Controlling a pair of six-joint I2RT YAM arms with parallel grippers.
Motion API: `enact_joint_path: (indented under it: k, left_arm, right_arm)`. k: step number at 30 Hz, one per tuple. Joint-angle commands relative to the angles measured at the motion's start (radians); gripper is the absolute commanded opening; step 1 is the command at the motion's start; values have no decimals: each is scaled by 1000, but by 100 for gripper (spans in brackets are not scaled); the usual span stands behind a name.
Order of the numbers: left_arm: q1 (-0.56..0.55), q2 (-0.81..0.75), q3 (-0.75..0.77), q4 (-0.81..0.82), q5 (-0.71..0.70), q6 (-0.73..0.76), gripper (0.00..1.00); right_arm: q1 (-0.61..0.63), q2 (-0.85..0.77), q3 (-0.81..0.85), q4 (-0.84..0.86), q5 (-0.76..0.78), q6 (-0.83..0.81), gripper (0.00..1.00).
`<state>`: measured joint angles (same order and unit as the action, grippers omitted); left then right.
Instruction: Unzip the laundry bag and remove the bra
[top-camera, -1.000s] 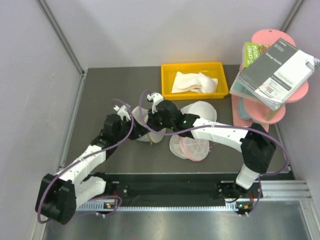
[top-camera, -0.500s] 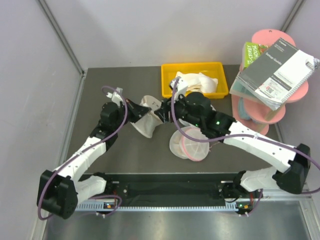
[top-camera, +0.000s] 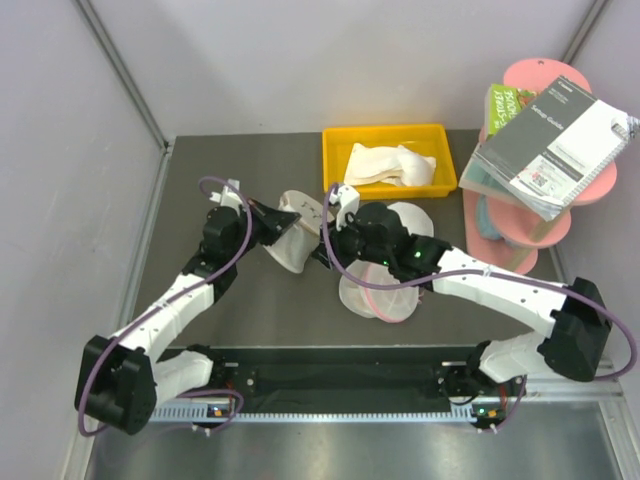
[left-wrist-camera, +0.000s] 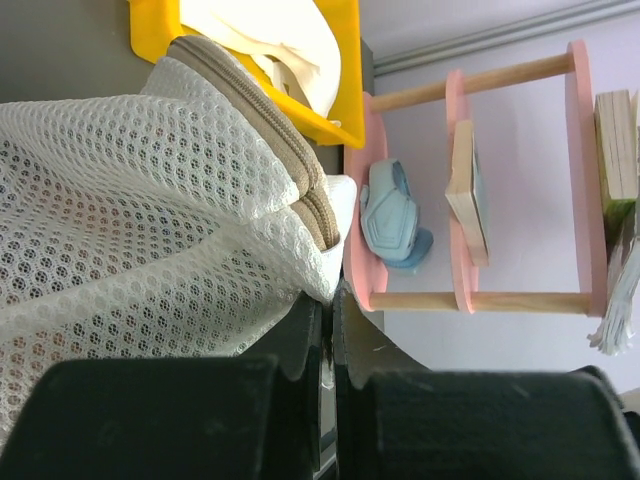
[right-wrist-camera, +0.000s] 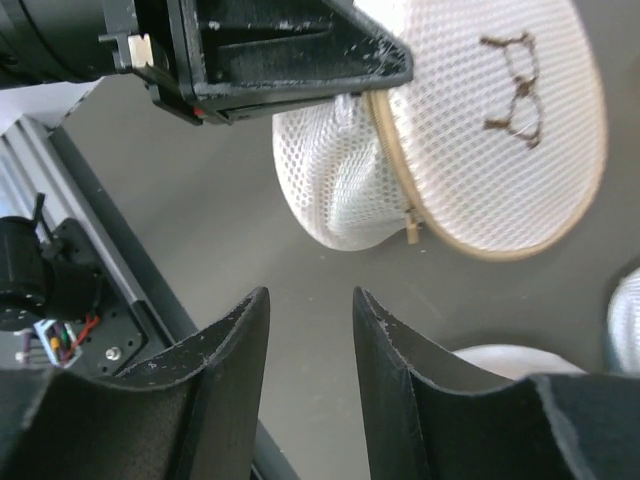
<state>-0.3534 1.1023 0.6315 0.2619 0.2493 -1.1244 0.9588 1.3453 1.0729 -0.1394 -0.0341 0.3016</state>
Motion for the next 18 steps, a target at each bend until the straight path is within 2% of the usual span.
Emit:
enact_joint_path:
  k: [1,18]
  left_arm:
    - [4,-42,-9,54,-48,-29,0]
    - [2,-67,-26,42,-61,-51,0]
  right_arm:
    - [-3,21,-2,93,-56,56,40]
    - [-11,117,7,123,95,111,39]
